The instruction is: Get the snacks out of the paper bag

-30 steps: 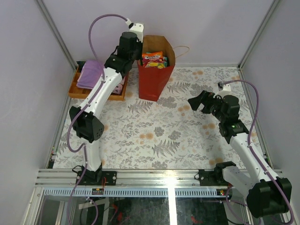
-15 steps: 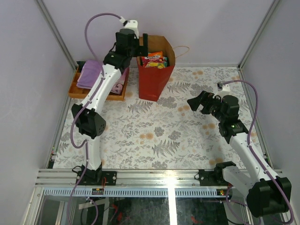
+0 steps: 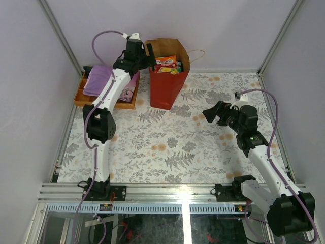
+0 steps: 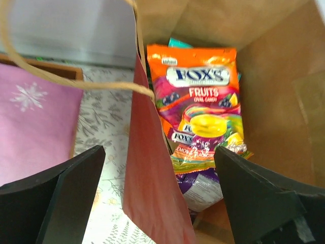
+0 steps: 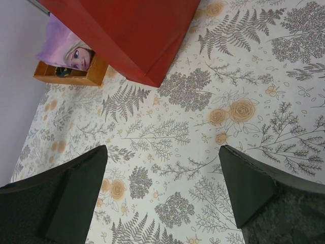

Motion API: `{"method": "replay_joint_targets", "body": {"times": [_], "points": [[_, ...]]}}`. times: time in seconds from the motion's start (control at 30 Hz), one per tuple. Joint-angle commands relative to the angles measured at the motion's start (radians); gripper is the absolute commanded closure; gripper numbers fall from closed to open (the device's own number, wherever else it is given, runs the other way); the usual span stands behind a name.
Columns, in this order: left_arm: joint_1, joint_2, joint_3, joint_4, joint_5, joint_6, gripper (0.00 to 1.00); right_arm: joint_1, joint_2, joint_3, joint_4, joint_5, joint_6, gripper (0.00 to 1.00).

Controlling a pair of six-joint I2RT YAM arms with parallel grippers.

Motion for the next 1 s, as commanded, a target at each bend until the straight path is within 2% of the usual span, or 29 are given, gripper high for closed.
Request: {"method": "replay_joint_targets", "body": {"times": [0.0,0.07,0.1,0.17,0.2,0.23,0.27,0.57,0.8,0.97], "points": [[-0.006,0.043,-0.020,0.075,0.067,-0.048,0.13,0.009,-0.026,0.000,0.022,-0.010,-0.017,0.01],[-0.008,0.069,-0.002,0.070,0.061,-0.043,0.20,0.010,-0.027,-0.003,0.022,-0.009,-0.019,0.01],[-0.010,0.082,0.008,0.062,0.055,-0.041,0.29,0.011,-0.029,-0.004,0.021,-0.007,-0.020,0.01],[-0.011,0.096,0.026,0.042,0.039,-0.035,0.67,0.011,-0.028,-0.004,0.018,-0.004,-0.023,0.01],[-0.012,0.093,0.029,0.035,0.030,-0.037,0.82,0.009,-0.027,-0.003,0.017,-0.003,-0.025,0.01],[-0.015,0.081,0.027,0.034,0.021,-0.035,0.93,0.010,-0.025,-0.003,0.016,-0.003,-0.026,0.01],[-0.020,0.066,0.025,0.037,0.014,-0.029,0.99,0.010,-0.023,-0.002,0.017,-0.003,-0.026,0.01],[-0.123,-0.099,-0.011,0.072,-0.122,0.108,1.00,0.009,0.009,0.002,0.033,-0.011,-0.010,0.01],[-0.139,-0.146,0.002,0.079,-0.143,0.213,1.00,0.011,-0.001,0.007,0.020,-0.001,-0.009,0.01],[-0.151,-0.165,0.010,0.084,-0.145,0.343,1.00,0.010,-0.006,-0.002,0.025,0.001,-0.002,0.00]]}}
